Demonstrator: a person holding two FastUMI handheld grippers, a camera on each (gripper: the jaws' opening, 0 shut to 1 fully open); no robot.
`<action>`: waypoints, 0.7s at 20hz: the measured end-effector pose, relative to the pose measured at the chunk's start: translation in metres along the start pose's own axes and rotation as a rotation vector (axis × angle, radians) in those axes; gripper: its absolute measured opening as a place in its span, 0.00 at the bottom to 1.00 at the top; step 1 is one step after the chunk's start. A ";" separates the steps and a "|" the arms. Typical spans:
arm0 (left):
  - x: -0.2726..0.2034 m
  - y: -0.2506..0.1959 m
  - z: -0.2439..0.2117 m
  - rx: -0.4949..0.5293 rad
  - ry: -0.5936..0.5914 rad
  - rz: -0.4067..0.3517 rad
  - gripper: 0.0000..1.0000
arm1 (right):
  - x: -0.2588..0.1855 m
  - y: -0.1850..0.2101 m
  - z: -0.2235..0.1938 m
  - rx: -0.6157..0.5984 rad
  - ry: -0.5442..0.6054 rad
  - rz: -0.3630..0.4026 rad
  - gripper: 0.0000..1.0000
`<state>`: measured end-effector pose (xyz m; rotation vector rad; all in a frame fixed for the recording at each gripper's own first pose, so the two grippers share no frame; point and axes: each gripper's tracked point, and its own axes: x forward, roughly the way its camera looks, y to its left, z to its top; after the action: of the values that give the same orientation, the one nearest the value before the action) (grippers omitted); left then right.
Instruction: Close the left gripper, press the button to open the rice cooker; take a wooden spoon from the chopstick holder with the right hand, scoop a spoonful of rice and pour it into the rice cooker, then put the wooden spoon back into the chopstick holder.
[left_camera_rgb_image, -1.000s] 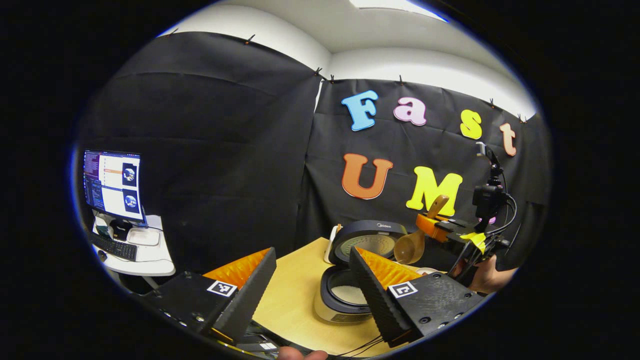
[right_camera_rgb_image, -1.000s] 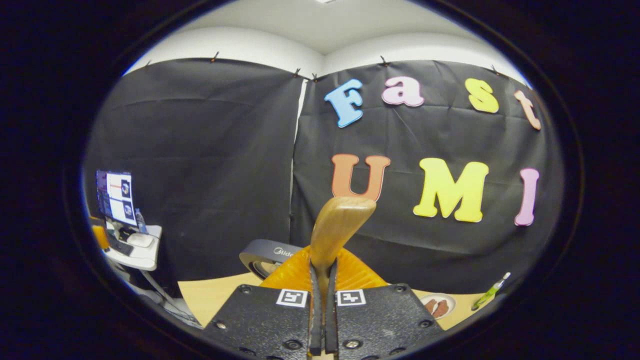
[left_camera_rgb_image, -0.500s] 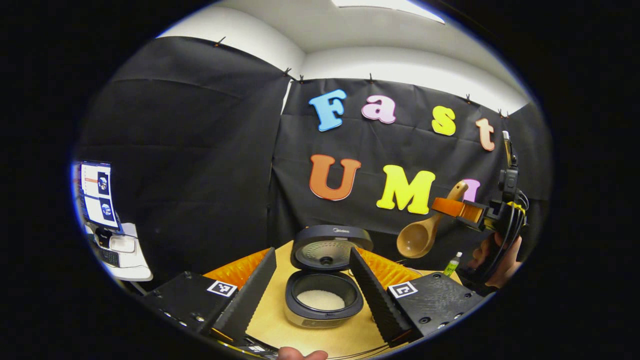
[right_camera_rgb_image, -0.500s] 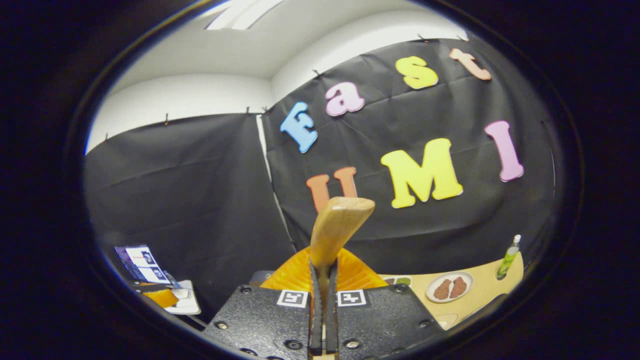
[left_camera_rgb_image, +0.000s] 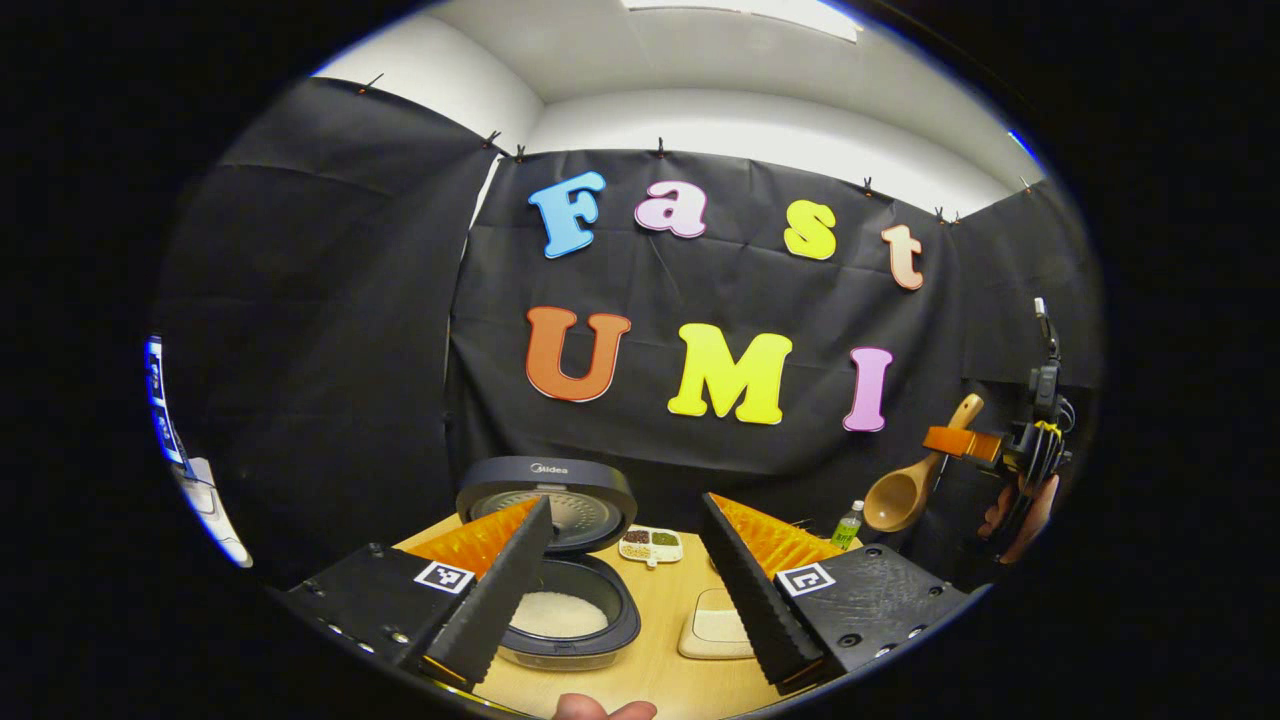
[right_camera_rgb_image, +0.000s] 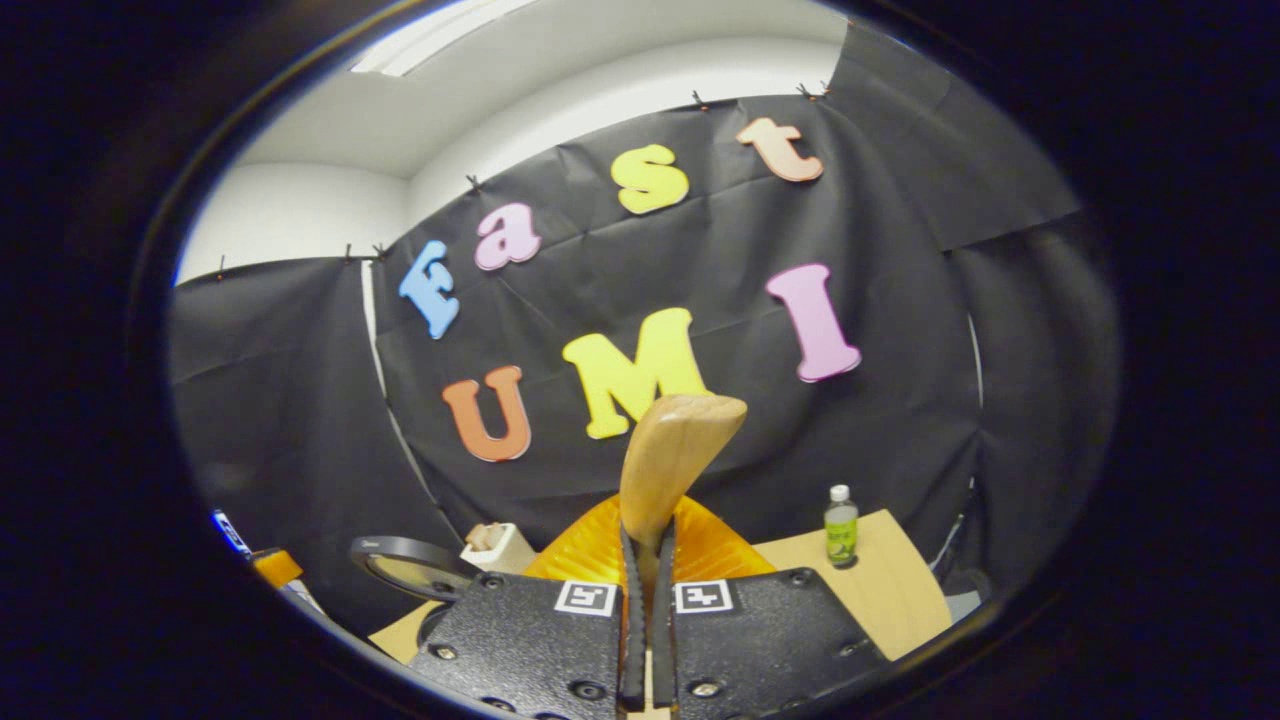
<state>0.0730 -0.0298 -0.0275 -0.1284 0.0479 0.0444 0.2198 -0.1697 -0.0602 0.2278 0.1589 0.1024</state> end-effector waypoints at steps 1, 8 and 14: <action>0.004 -0.005 -0.004 0.003 0.007 -0.004 0.95 | 0.003 -0.018 -0.007 -0.011 0.014 -0.031 0.08; 0.013 -0.023 -0.023 0.039 0.070 0.019 0.95 | 0.037 -0.115 -0.105 -0.052 0.168 -0.170 0.08; 0.012 -0.031 -0.035 0.063 0.105 0.056 0.95 | 0.069 -0.157 -0.190 -0.070 0.274 -0.201 0.08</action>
<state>0.0844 -0.0643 -0.0584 -0.0659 0.1572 0.0920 0.2683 -0.2721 -0.2891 0.1263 0.4490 -0.0613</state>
